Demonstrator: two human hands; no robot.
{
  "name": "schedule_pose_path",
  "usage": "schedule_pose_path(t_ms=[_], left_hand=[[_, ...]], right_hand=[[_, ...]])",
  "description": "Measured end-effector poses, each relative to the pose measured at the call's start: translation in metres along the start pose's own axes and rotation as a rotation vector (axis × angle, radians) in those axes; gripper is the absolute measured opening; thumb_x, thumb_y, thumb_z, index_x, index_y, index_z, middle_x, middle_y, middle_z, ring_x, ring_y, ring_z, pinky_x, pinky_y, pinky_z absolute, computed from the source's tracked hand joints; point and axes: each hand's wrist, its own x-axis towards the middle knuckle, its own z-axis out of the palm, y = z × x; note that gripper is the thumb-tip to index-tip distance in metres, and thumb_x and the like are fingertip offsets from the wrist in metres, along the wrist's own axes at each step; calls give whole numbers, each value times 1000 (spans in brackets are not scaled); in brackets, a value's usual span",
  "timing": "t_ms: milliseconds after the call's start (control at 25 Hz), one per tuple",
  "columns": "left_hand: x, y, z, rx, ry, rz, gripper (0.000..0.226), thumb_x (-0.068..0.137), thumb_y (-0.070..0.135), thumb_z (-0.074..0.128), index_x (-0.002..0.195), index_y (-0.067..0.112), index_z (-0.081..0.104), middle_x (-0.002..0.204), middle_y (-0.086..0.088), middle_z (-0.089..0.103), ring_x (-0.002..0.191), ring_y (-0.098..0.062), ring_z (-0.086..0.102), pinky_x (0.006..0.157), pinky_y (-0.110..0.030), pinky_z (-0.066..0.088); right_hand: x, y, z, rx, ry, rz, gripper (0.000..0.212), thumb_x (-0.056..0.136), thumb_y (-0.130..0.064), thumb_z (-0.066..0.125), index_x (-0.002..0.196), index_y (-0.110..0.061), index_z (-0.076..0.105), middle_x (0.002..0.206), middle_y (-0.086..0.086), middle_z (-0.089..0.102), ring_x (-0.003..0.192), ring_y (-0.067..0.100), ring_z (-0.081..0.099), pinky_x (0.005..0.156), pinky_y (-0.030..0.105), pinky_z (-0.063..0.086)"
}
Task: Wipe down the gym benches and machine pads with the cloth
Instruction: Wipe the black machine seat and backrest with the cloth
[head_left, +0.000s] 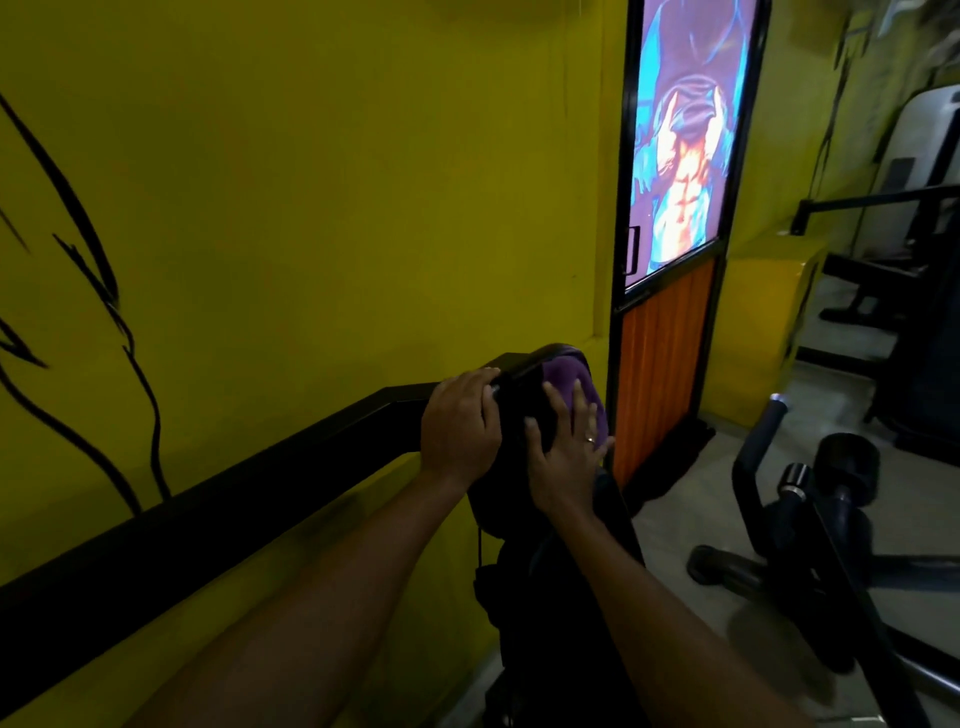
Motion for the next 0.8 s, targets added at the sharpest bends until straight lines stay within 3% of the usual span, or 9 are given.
schedule_pose_path(t_ms=[120, 200, 280, 440, 560, 680, 800], left_hand=[[11, -11, -3, -75, -154, 9, 48, 102, 27, 31, 135, 10, 61, 136, -7, 63, 125, -24, 58, 109, -38, 43], [10, -14, 2, -178, -118, 35, 46, 102, 24, 34, 135, 8, 62, 136, -8, 64, 126, -24, 59, 106, -37, 46], [9, -18, 5, -225, -77, 82, 43, 102, 20, 37, 132, 6, 63, 133, -10, 65, 123, -23, 61, 101, -31, 47], [11, -21, 6, -263, -45, 108, 41, 100, 18, 39, 128, 4, 66, 128, -11, 68, 117, -23, 64, 96, -29, 48], [8, -22, 7, -309, -46, 115, 40, 100, 17, 40, 129, 6, 66, 131, -9, 67, 121, -20, 62, 99, -31, 50], [9, -25, 9, -331, -49, 126, 40, 101, 17, 40, 129, 6, 66, 131, -10, 66, 122, -23, 61, 101, -34, 50], [8, -27, 12, -349, -42, 140, 40, 102, 18, 39, 129, 5, 66, 132, -11, 66, 124, -23, 60, 101, -38, 51]], right_hand=[[39, -1, -7, 29, 35, 202, 57, 98, -64, 32, 153, -49, 30, 170, -9, 10, 156, 30, 12, 117, 70, -8], [66, -14, -12, 97, 70, 323, 49, 102, -57, 37, 150, -49, 34, 169, -8, 15, 153, 33, 21, 118, 69, -7], [64, -28, -7, 55, 76, 276, 50, 101, -58, 36, 150, -47, 38, 169, -6, 14, 154, 31, 19, 120, 65, -6], [-9, -24, 13, 39, 119, -89, 56, 100, -61, 36, 153, -45, 36, 169, -8, 15, 156, 18, 13, 123, 57, 3], [-9, 10, 7, 59, 101, 3, 63, 94, -74, 36, 152, -52, 30, 169, -12, 13, 156, 16, 10, 121, 63, 15], [40, 6, -4, 68, 119, 193, 67, 87, -78, 32, 149, -51, 33, 166, -10, 20, 151, 28, 26, 118, 68, 11], [81, -16, -14, 40, 49, 147, 62, 89, -78, 37, 143, -49, 39, 158, -10, 31, 141, 34, 41, 118, 67, 6]])
